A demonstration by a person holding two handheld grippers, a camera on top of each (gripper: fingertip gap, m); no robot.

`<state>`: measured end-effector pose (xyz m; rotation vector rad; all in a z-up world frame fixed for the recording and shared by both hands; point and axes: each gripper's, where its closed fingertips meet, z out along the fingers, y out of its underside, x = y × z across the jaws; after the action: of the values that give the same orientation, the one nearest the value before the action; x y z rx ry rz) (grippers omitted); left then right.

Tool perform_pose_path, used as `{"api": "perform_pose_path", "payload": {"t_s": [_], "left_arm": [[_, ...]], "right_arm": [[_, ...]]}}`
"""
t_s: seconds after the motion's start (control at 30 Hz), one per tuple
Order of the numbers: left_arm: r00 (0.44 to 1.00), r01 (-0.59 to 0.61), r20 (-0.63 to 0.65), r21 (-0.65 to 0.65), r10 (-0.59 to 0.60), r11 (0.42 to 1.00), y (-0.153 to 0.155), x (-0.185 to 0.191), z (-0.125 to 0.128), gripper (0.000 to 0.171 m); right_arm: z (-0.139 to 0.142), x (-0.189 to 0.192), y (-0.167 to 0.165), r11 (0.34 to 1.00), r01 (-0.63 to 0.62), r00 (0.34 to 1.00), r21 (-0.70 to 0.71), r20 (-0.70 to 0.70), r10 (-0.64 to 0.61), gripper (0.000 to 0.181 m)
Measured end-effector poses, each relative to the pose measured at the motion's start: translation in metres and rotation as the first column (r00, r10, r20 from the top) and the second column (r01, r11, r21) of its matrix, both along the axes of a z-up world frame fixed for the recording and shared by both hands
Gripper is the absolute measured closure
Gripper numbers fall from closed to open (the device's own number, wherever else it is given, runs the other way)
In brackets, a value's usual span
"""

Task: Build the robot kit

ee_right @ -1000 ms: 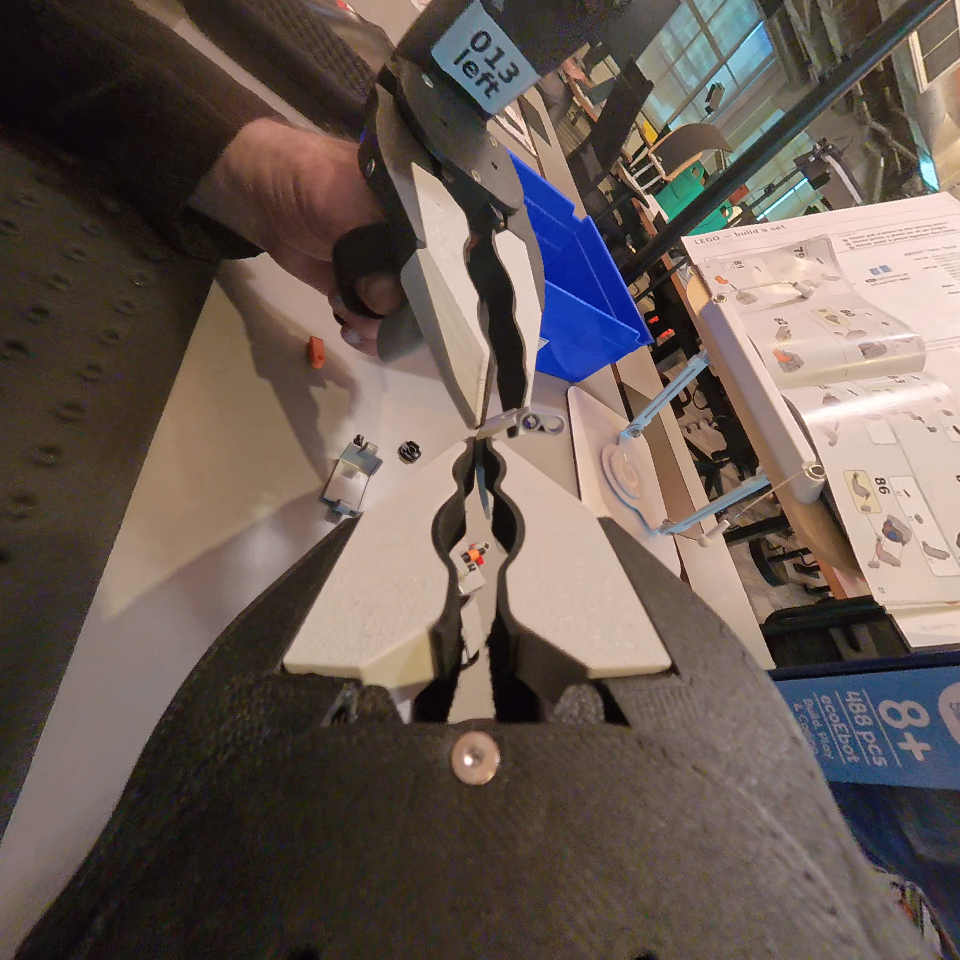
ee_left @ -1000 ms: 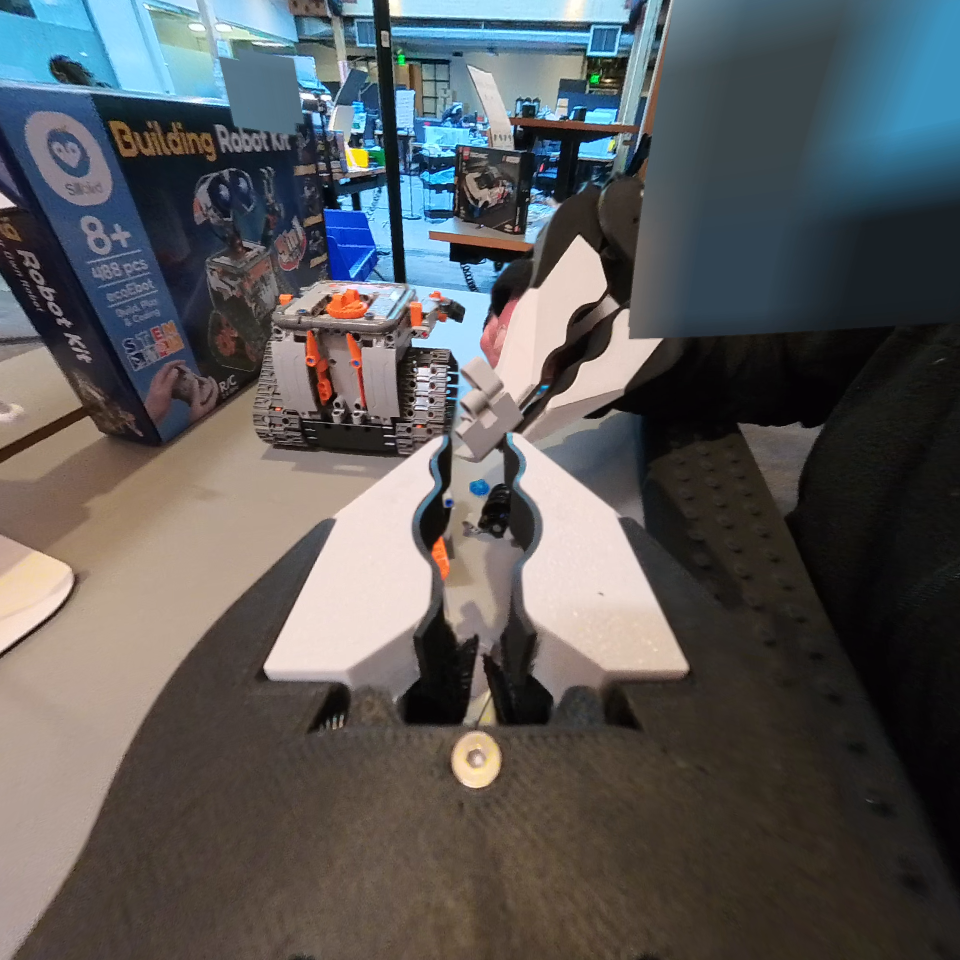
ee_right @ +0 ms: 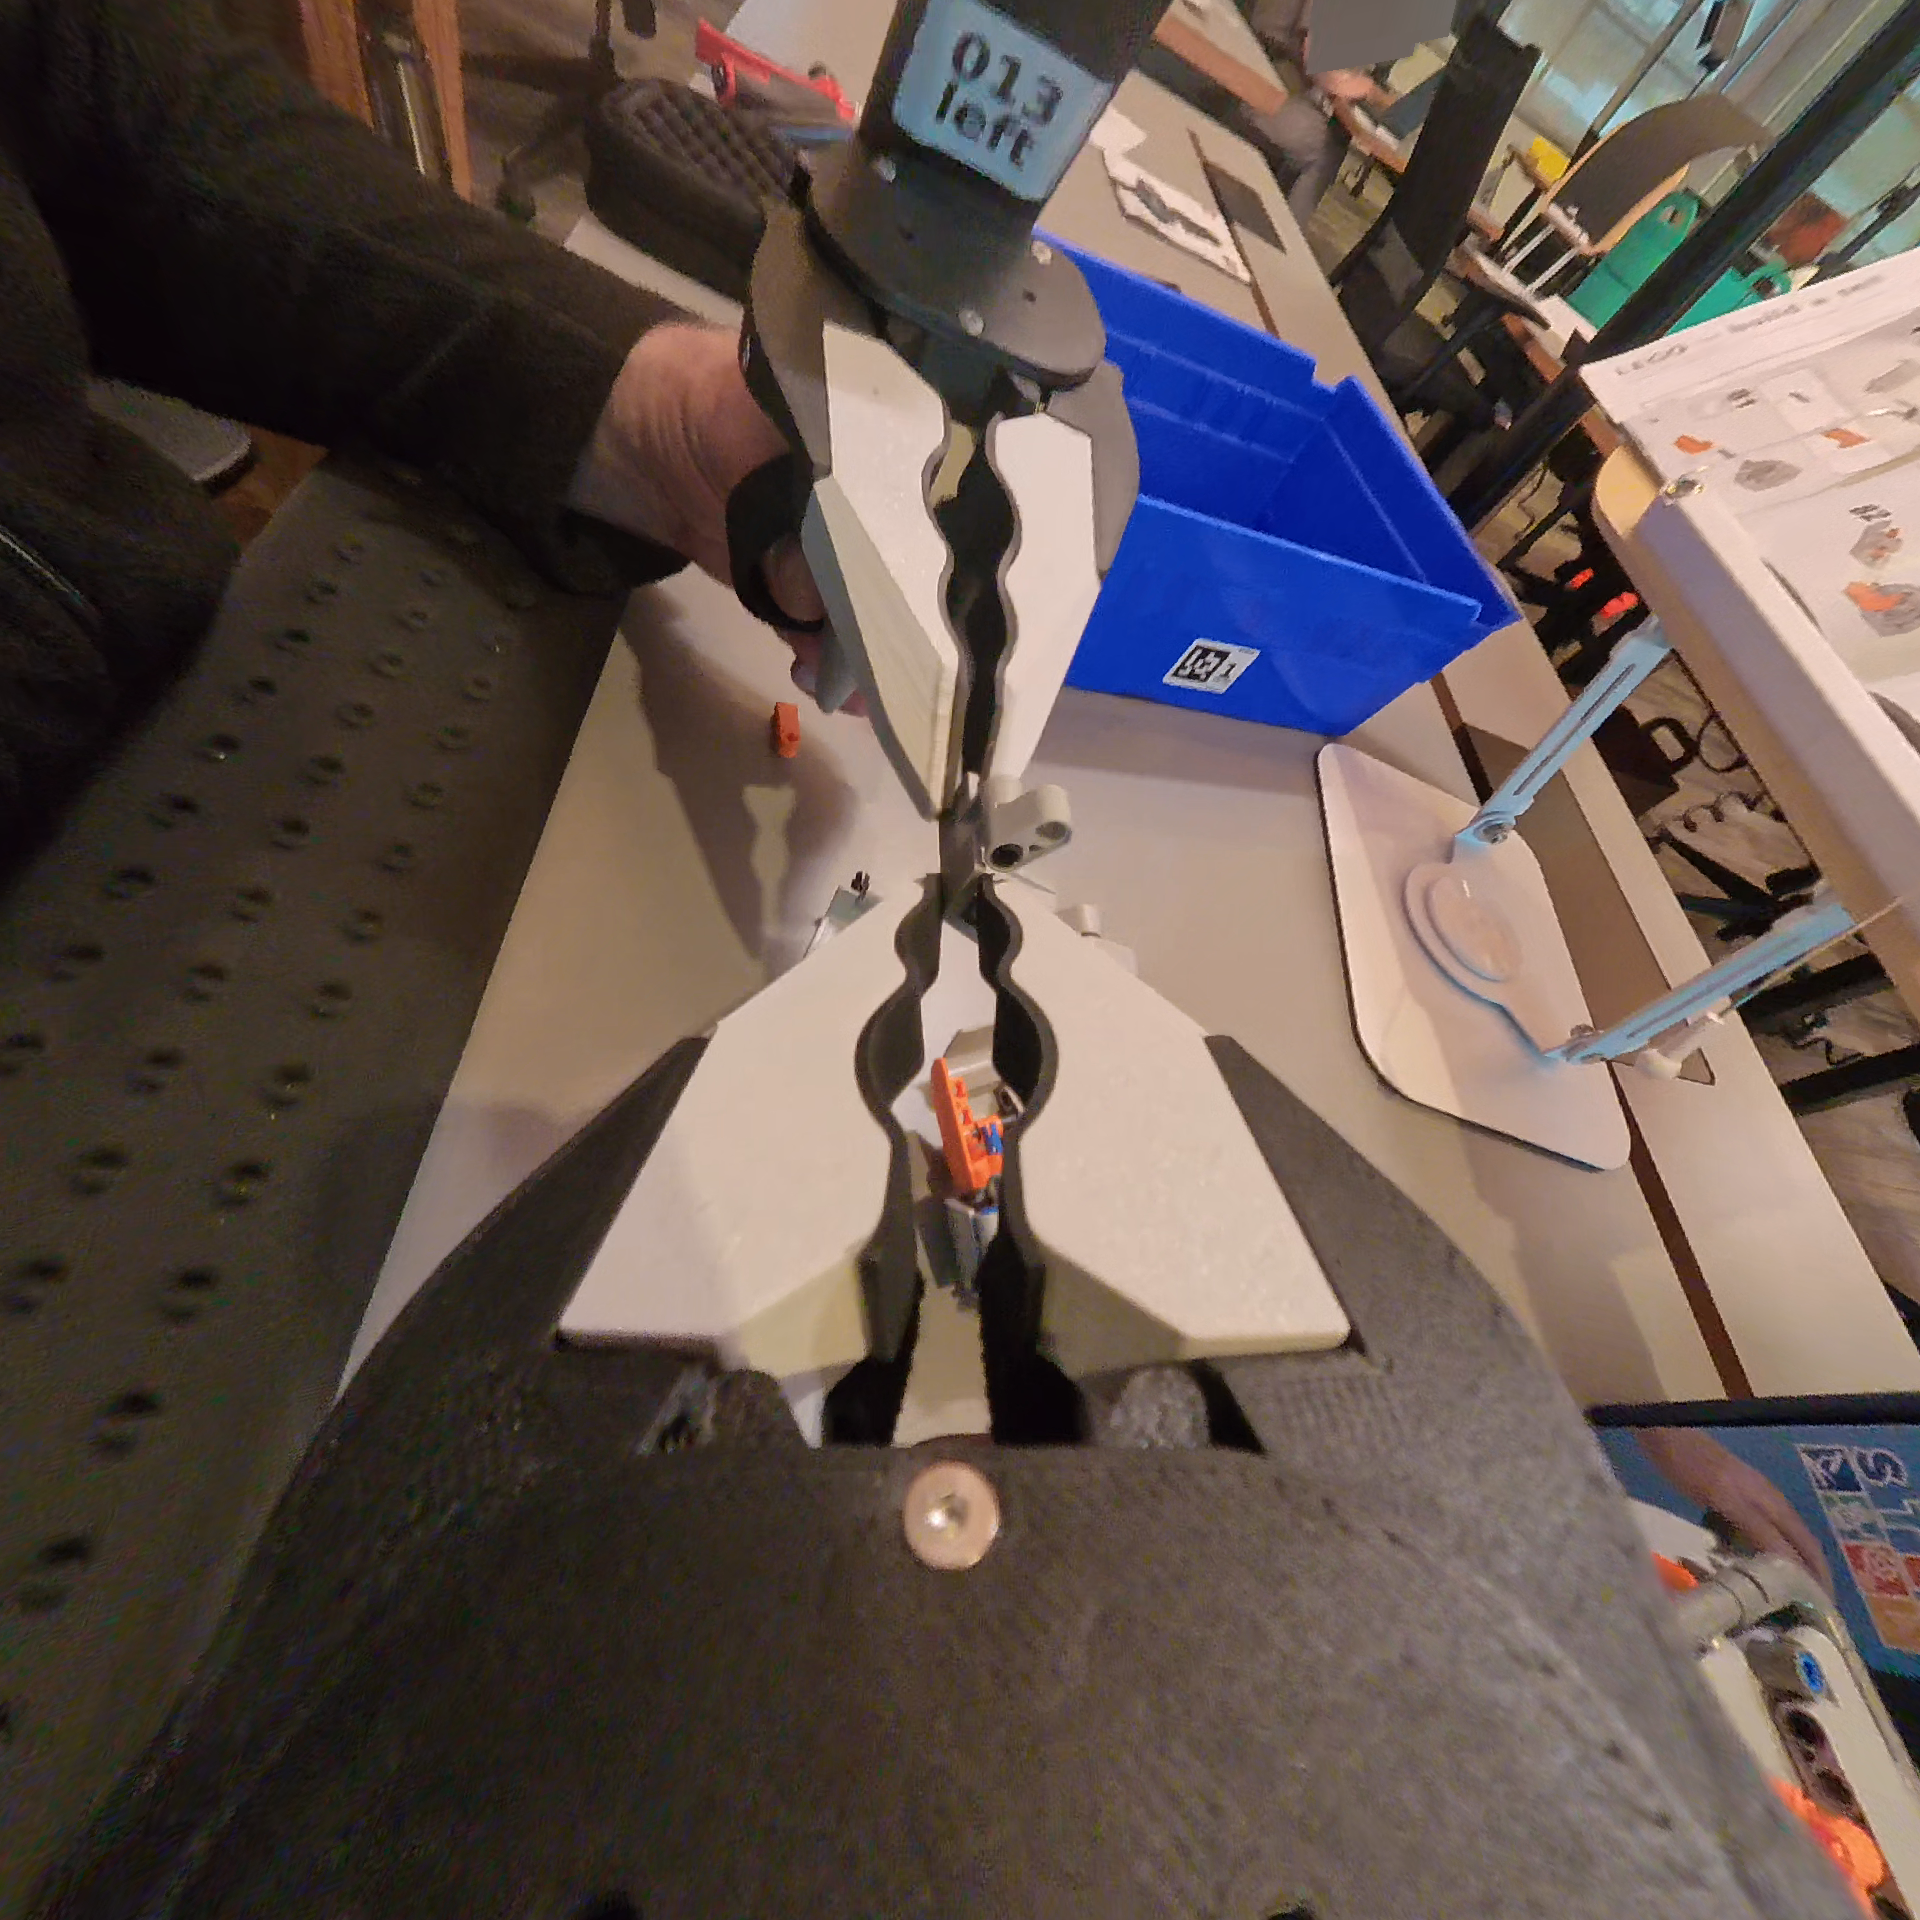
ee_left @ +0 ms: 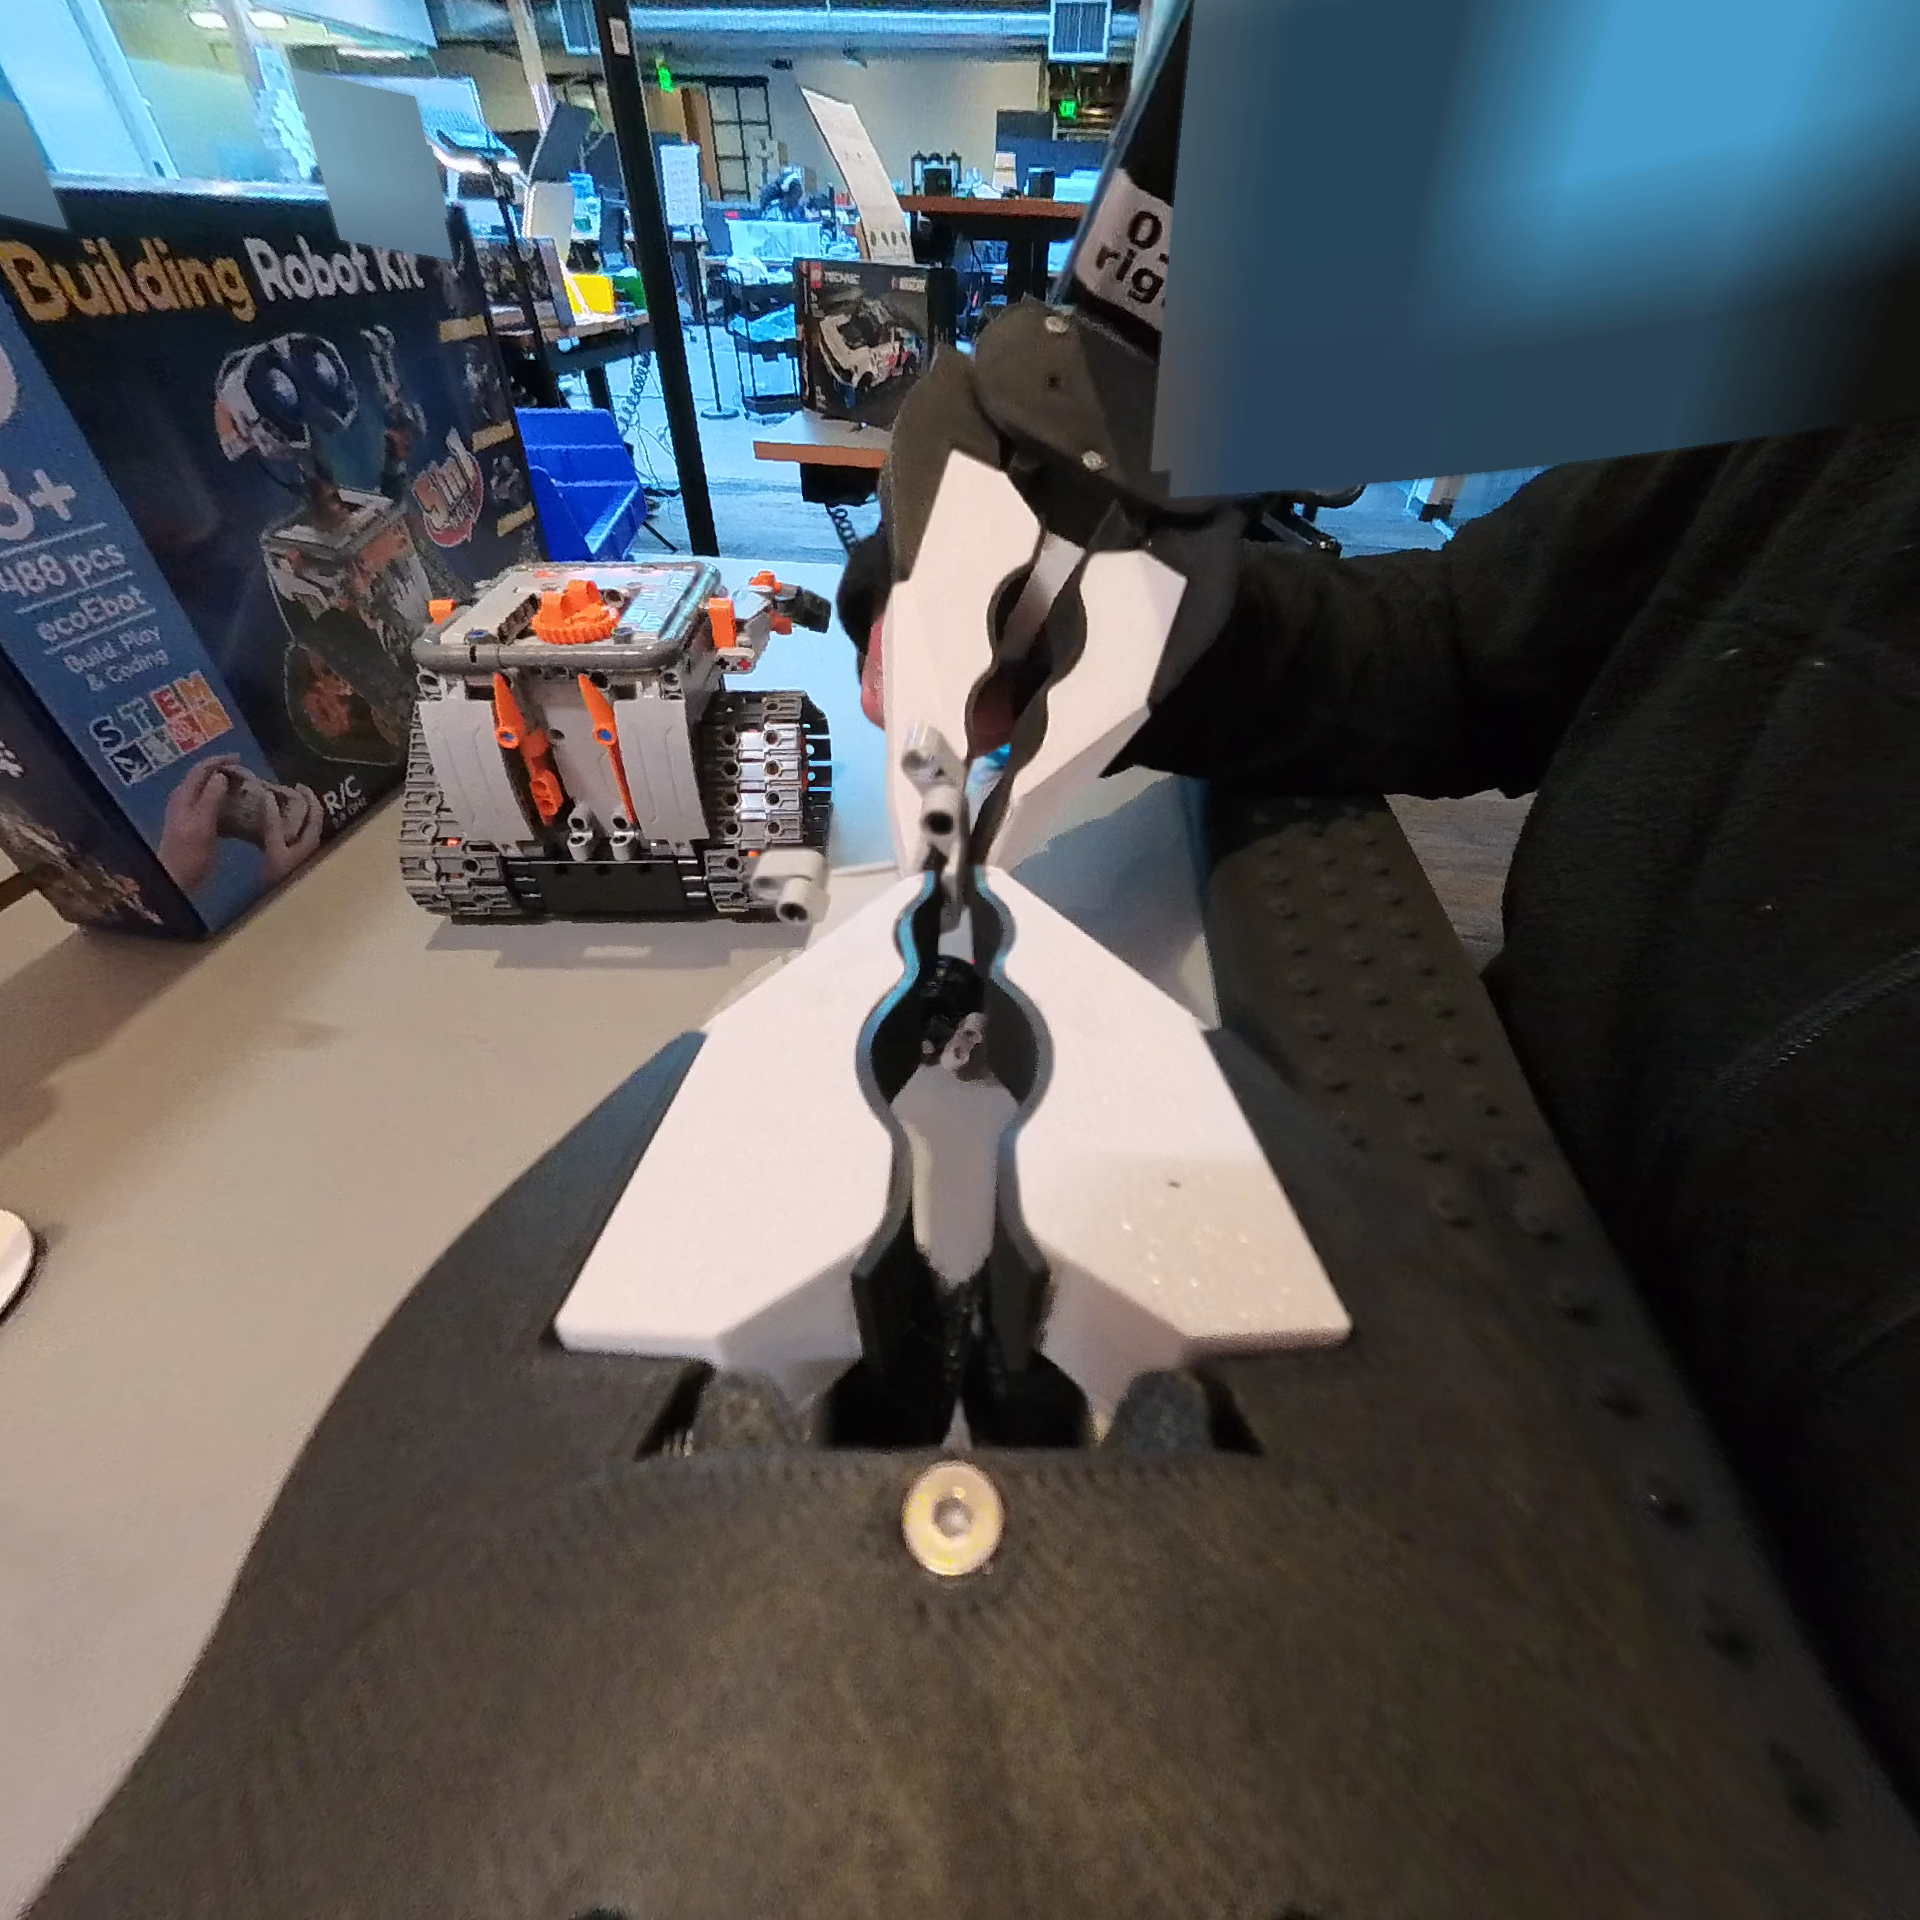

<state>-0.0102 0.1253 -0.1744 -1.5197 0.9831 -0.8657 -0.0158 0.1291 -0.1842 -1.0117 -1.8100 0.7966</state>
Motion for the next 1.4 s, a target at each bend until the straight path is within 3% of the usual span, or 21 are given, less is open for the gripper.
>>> {"api": "perform_pose_path", "payload": {"t_s": [0.1,0.23,0.53,0.77,1.0,1.17,1.4], "left_arm": [[0.998,-0.055,-0.009,0.012,0.055,0.998,0.006,-0.010,0.005,0.160],[0.989,-0.148,0.013,0.057,0.148,0.987,0.013,-0.027,0.019,0.161],[0.927,-0.334,-0.155,0.075,0.342,0.940,0.032,-0.056,0.005,0.160],[0.865,-0.314,-0.420,-0.031,0.273,0.949,0.024,-0.059,-0.044,0.152],[0.801,-0.296,-0.583,-0.189,0.135,0.936,-0.001,-0.063,-0.085,0.143],[0.766,-0.306,-0.640,-0.296,0.049,0.905,-0.010,-0.060,-0.112,0.137],[0.767,-0.298,-0.642,-0.328,0.020,0.896,-0.008,-0.055,-0.124,0.160]], "right_arm": [[-0.017,0.005,-0.001,1.000,-0.017,0.994,0.018,0.111,0.015,0.178],[-0.046,0.015,-0.009,0.997,-0.063,0.956,0.052,0.291,0.045,0.178],[-0.103,0.037,-0.034,0.984,-0.169,0.789,0.046,0.606,0.107,0.177],[-0.105,0.032,-0.035,0.988,-0.152,0.801,0.034,0.590,0.103,0.165],[-0.084,0.033,-0.026,0.993,-0.111,0.850,-0.029,0.515,0.110,0.164],[-0.085,0.030,-0.022,0.995,-0.098,0.856,-0.017,0.509,0.093,0.165],[-0.076,0.025,-0.016,0.997,-0.070,0.885,-0.029,0.460,0.076,0.167]]}}
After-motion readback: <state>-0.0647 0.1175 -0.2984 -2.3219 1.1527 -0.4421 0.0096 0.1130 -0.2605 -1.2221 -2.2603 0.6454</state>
